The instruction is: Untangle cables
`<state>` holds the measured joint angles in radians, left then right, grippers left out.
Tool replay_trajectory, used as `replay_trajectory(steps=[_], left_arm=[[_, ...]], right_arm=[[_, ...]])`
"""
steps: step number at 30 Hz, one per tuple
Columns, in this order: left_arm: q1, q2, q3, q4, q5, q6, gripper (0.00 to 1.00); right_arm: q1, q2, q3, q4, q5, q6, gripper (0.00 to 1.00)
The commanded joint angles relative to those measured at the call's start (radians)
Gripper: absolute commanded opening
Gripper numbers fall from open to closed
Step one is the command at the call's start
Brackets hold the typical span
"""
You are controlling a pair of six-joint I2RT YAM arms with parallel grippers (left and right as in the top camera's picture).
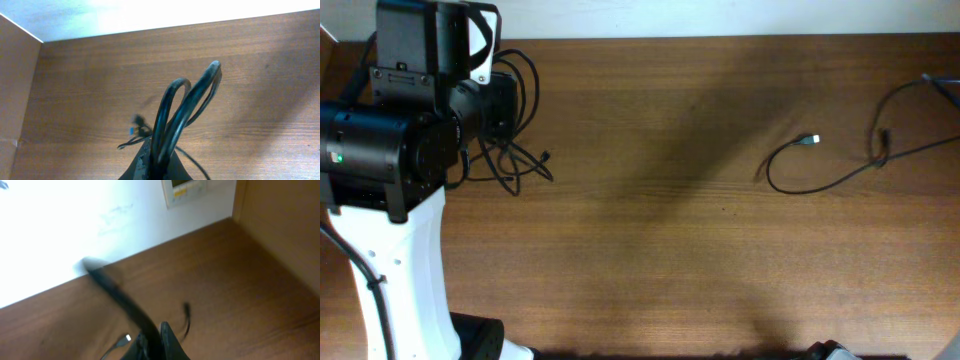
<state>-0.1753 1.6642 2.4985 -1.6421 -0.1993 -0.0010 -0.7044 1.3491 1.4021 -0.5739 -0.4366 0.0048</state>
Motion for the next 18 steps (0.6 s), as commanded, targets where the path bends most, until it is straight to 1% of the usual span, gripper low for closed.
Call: replay_trajectory(steps=[1,3,5,8,12,16,18], left_arm=[[0.005,-0.023,0.018,0.005,0.023,-0.006,0.00],[0.005,-0.023,0.018,0.002,0.027,-0.006,0.00],[0.005,-0.023,0.018,-0.005,0.027,-0.006,0.00],[0.005,-0.023,0.018,-0.011,0.061,-0.005,0.00],[0.005,-0.023,0.018,-0.010,0.065,-0.003,0.00],[-0.040,-0.023,0.018,-0.006,0.072,0.001,0.00],[-0.091,-0.023,0.018,0.002,0.071,0.001,0.00]], right_arm=[[-0.004,-0.012,-0.005,0.038,-0.019,0.018,0.04],[-0.005,-0.011,-0.005,0.051,0.039,0.042,0.04],[-0.020,-0.004,-0.001,0.058,0.056,0.042,0.04],[-0.092,0.017,0.012,0.059,0.028,0.110,0.04],[-0.166,0.064,0.029,0.056,-0.005,0.132,0.04],[-0.127,0.116,0.043,0.061,0.004,0.096,0.04],[-0.071,0.149,0.074,0.066,0.060,0.069,0.04]])
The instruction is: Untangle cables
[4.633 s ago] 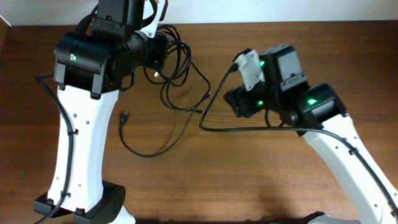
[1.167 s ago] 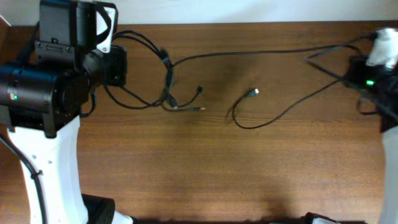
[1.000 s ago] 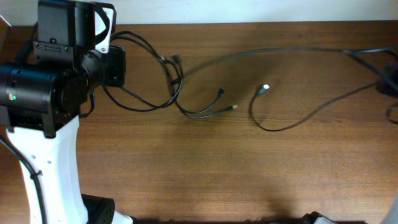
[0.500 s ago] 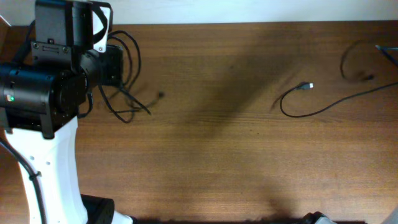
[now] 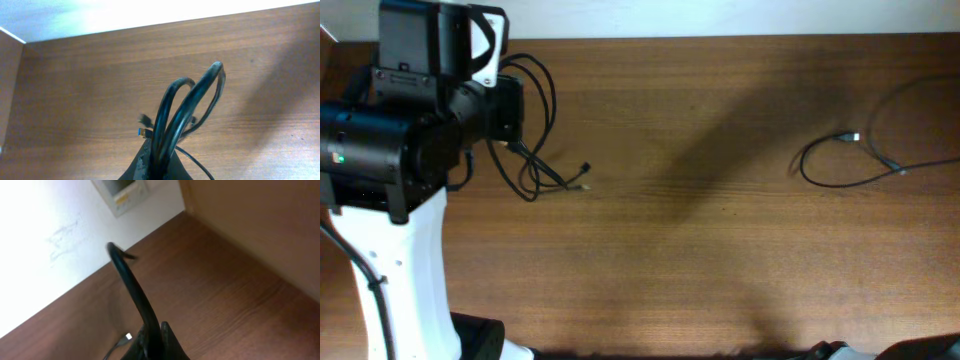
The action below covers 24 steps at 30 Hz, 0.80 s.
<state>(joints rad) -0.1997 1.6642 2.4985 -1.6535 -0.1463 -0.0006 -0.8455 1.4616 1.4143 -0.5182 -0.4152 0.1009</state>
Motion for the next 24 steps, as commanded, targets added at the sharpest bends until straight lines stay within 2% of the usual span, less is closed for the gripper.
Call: replay_trajectory(steps=[1,5,6,10,18,24], left_arm=[[-0.081,-0.023,0.018,0.014,0.018,0.001,0.00],[-0.143,-0.023,0.018,0.014,0.019,0.000,0.00],[-0.156,-0.023,0.018,0.018,0.018,-0.005,0.00],[-0.171,-0.023,0.018,0.023,0.018,-0.008,0.00],[-0.174,-0.019,0.018,0.022,0.019,-0.012,0.00],[-0.174,-0.018,0.018,0.025,0.019,-0.012,0.00]], right_arm=[[0.095,0.051,0.080,0.009,0.068,-0.041,0.04],[0.225,0.152,0.224,-0.055,0.260,-0.149,0.04],[0.280,0.228,0.312,-0.111,0.375,-0.219,0.04],[0.306,0.377,0.430,-0.190,0.453,-0.235,0.04],[0.221,0.540,0.445,-0.222,0.473,-0.211,0.04],[0.076,0.553,0.445,-0.246,0.426,-0.194,0.04]])
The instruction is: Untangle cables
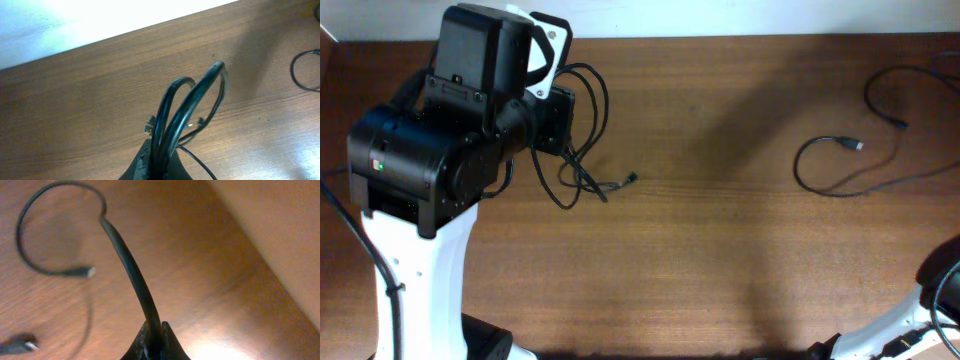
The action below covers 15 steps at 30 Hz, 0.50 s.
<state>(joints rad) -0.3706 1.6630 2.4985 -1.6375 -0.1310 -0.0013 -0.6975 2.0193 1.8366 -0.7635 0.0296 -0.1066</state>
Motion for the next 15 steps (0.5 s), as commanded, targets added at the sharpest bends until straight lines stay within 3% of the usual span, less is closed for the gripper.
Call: replay_trajectory(steps=[1,7,15], left_arm=[[-0.003,-0.016,0.018,0.009,0.004,-0.011,0.00],[-0.010,-0.014,0.018,0.013,0.004,-0.011,0.00],[-0.064,-0.014,0.018,0.020,-0.027,-0.010,0.00]], right_arm=[[-0.103,-0.004,0.023,-0.005,-0.059,0.023,0.04],[-0.109,-0.004,0.020,0.005,-0.150,0.032,0.04],[0.009,-0.003,0.020,0.005,-0.034,0.009,0.04]])
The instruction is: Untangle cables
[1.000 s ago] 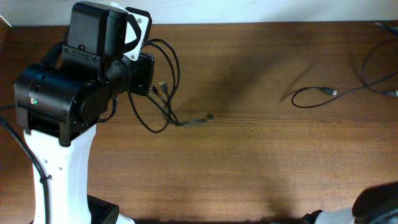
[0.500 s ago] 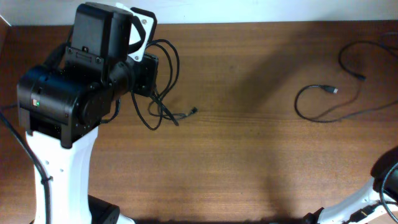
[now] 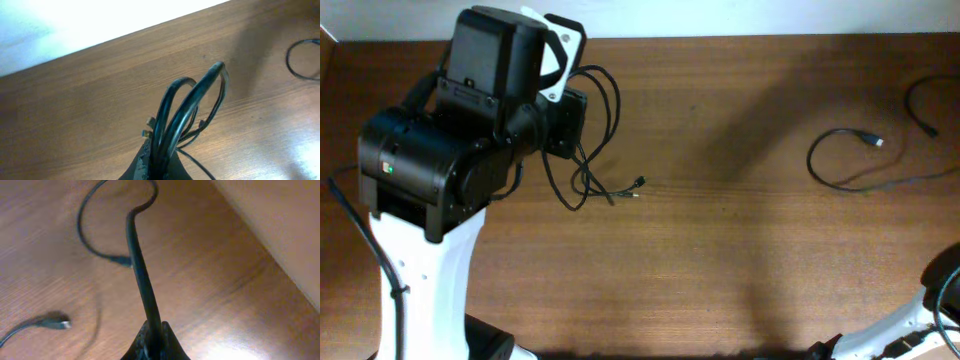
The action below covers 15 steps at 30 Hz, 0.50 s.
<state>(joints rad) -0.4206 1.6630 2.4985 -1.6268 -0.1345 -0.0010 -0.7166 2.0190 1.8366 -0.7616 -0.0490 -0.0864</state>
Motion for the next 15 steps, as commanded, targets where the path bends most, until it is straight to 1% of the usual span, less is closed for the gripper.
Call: replay_trajectory(steps=[1,5,10,13,14,15], left_arm=[[-0.016,-0.014,0.018,0.010,-0.023,-0.011,0.00],[-0.016,-0.014,0.018,0.010,-0.023,-0.011,0.00],[-0.025,-0.008,0.018,0.010,-0.023,-0.011,0.00],[-0.040,-0.005,0.018,0.013,-0.023,-0.011,0.00],[-0.044,-0.005,0.018,0.016,-0.023,-0.011,0.00],[-0.048,-0.005,0.018,0.017,-0.024,-0.014,0.00]], right_arm=[[0.035,-0.003,0.020,0.003,0.058,-0.011,0.04],[0.037,0.015,0.020,0.020,0.060,-0.011,0.04],[0.065,0.111,0.029,0.047,0.063,-0.008,0.04],[0.106,0.135,0.057,0.077,0.090,-0.018,0.04],[0.130,0.135,0.084,0.089,0.090,-0.060,0.04],[0.159,0.135,0.132,0.088,0.119,-0.068,0.04]])
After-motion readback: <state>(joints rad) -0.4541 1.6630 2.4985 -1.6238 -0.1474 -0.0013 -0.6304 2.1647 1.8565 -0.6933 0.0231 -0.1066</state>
